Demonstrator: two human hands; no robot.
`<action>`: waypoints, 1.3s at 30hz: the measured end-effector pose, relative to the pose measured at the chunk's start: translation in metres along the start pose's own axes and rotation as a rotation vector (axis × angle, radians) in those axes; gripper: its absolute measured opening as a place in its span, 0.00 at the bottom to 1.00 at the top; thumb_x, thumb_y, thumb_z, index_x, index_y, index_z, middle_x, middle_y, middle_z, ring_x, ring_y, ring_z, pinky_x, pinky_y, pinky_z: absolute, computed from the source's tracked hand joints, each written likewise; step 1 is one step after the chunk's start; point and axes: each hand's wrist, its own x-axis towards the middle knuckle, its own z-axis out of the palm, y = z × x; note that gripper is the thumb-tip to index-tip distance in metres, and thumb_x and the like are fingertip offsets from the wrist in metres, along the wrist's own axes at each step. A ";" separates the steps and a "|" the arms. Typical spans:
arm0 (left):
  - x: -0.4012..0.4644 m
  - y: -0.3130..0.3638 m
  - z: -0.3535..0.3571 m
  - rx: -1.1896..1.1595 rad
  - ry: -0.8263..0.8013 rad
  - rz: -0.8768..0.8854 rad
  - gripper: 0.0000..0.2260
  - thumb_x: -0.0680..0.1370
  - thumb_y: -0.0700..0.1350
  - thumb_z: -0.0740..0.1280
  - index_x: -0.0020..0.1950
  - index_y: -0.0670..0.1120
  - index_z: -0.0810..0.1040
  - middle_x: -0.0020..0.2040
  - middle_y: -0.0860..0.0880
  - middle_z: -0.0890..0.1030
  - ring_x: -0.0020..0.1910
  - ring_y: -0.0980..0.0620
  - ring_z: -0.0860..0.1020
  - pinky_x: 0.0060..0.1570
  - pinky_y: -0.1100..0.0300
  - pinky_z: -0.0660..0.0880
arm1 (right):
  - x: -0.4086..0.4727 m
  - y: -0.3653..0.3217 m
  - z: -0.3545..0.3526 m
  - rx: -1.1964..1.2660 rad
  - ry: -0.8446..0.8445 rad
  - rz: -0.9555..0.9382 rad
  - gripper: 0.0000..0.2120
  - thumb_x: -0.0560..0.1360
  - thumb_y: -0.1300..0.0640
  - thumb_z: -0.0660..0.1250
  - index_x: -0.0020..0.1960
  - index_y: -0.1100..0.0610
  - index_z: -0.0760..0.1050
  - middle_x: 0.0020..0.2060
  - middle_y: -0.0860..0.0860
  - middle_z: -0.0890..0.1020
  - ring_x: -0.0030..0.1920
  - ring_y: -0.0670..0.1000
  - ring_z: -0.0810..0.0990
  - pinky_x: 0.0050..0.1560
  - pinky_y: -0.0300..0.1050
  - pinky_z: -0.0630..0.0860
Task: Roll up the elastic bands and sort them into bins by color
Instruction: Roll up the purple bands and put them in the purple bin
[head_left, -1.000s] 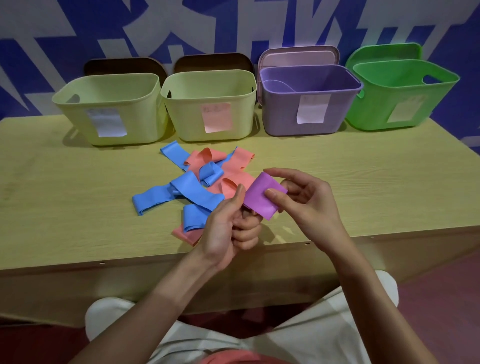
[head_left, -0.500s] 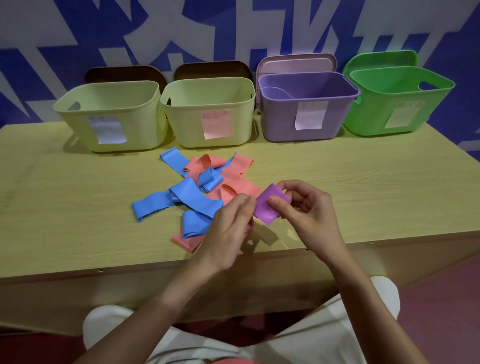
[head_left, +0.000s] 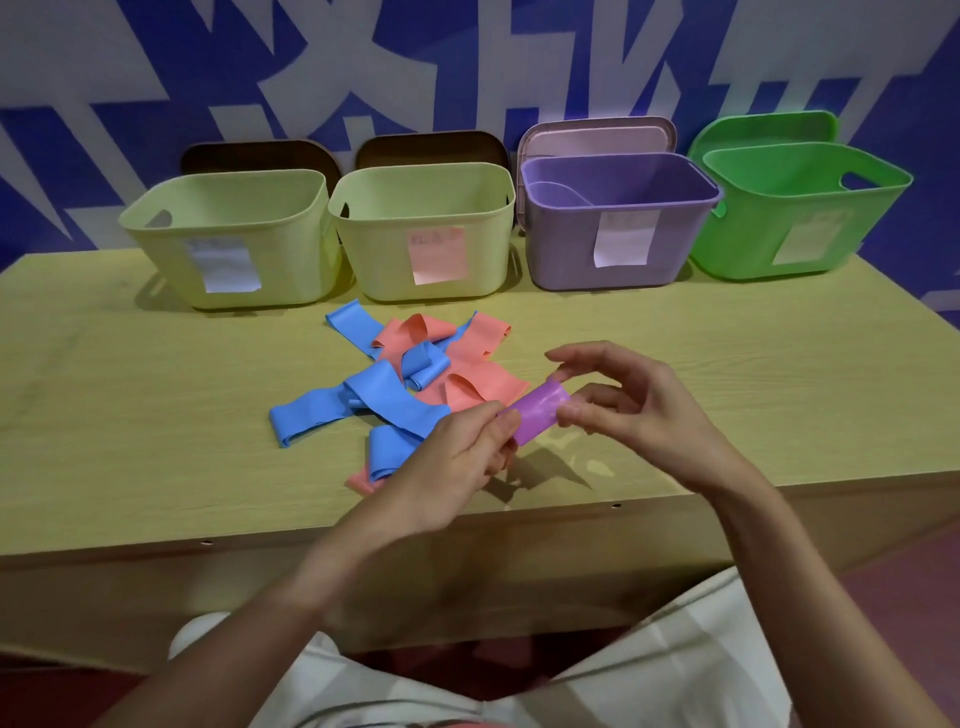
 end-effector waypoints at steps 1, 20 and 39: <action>0.002 0.002 -0.001 -0.036 -0.003 -0.015 0.14 0.83 0.47 0.55 0.37 0.46 0.64 0.26 0.58 0.64 0.22 0.60 0.60 0.23 0.70 0.58 | 0.002 -0.003 -0.003 -0.001 -0.014 -0.010 0.19 0.68 0.59 0.72 0.58 0.60 0.77 0.49 0.59 0.82 0.40 0.49 0.81 0.41 0.37 0.75; 0.095 0.029 -0.020 0.449 0.231 0.275 0.06 0.80 0.43 0.64 0.53 0.43 0.77 0.42 0.49 0.77 0.38 0.54 0.75 0.40 0.62 0.73 | 0.070 -0.010 -0.047 0.028 0.174 0.093 0.06 0.70 0.66 0.72 0.46 0.68 0.80 0.34 0.59 0.82 0.32 0.48 0.81 0.37 0.36 0.77; 0.235 0.078 -0.026 0.810 0.423 0.660 0.12 0.69 0.45 0.77 0.48 0.42 0.80 0.43 0.47 0.79 0.41 0.48 0.77 0.41 0.56 0.73 | 0.181 -0.034 -0.120 0.315 0.419 0.303 0.08 0.70 0.66 0.74 0.46 0.68 0.78 0.29 0.54 0.72 0.26 0.46 0.72 0.28 0.34 0.72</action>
